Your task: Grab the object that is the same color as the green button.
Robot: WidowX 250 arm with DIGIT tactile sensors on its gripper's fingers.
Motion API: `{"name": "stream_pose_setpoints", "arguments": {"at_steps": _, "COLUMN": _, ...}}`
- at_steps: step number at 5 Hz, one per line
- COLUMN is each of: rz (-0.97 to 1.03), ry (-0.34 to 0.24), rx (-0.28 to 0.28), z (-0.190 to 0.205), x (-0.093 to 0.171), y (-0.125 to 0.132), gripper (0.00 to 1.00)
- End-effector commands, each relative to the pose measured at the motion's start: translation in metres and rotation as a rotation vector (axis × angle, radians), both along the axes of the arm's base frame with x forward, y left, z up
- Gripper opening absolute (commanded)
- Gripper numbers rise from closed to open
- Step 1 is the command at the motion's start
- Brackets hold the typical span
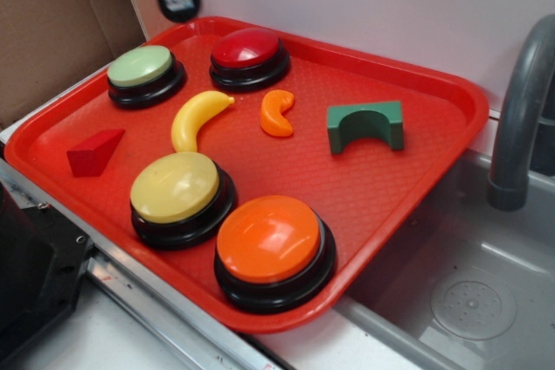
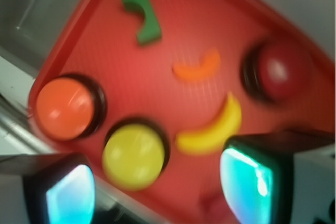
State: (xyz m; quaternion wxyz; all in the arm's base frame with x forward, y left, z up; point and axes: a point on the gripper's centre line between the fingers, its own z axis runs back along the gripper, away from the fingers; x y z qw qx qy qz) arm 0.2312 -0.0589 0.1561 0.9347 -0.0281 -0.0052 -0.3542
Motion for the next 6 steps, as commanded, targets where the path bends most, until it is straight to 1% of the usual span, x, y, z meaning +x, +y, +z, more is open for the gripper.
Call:
{"name": "stream_pose_setpoints", "arguments": {"at_steps": 1, "rz": -0.200, "ry": -0.152, "rx": 0.035, "z": -0.049, "x": 0.041, "y": -0.034, "gripper": 1.00}}
{"name": "stream_pose_setpoints", "arguments": {"at_steps": 2, "rz": -0.210, "ry": -0.198, "rx": 0.017, "z": -0.067, "x": 0.060, "y": -0.048, "gripper": 1.00}}
{"name": "stream_pose_setpoints", "arguments": {"at_steps": 3, "rz": -0.175, "ry": -0.182, "rx": 0.006, "z": -0.091, "x": 0.072, "y": -0.067, "gripper": 1.00}}
{"name": "stream_pose_setpoints", "arguments": {"at_steps": 4, "rz": -0.173, "ry": -0.162, "rx": -0.035, "z": -0.104, "x": 0.077, "y": -0.078, "gripper": 1.00}}
{"name": "stream_pose_setpoints", "arguments": {"at_steps": 5, "rz": -0.192, "ry": -0.179, "rx": -0.065, "z": -0.107, "x": 0.077, "y": -0.081, "gripper": 1.00}}
{"name": "stream_pose_setpoints", "arguments": {"at_steps": 6, "rz": -0.168, "ry": -0.180, "rx": -0.058, "z": -0.110, "x": 0.075, "y": -0.079, "gripper": 1.00}}
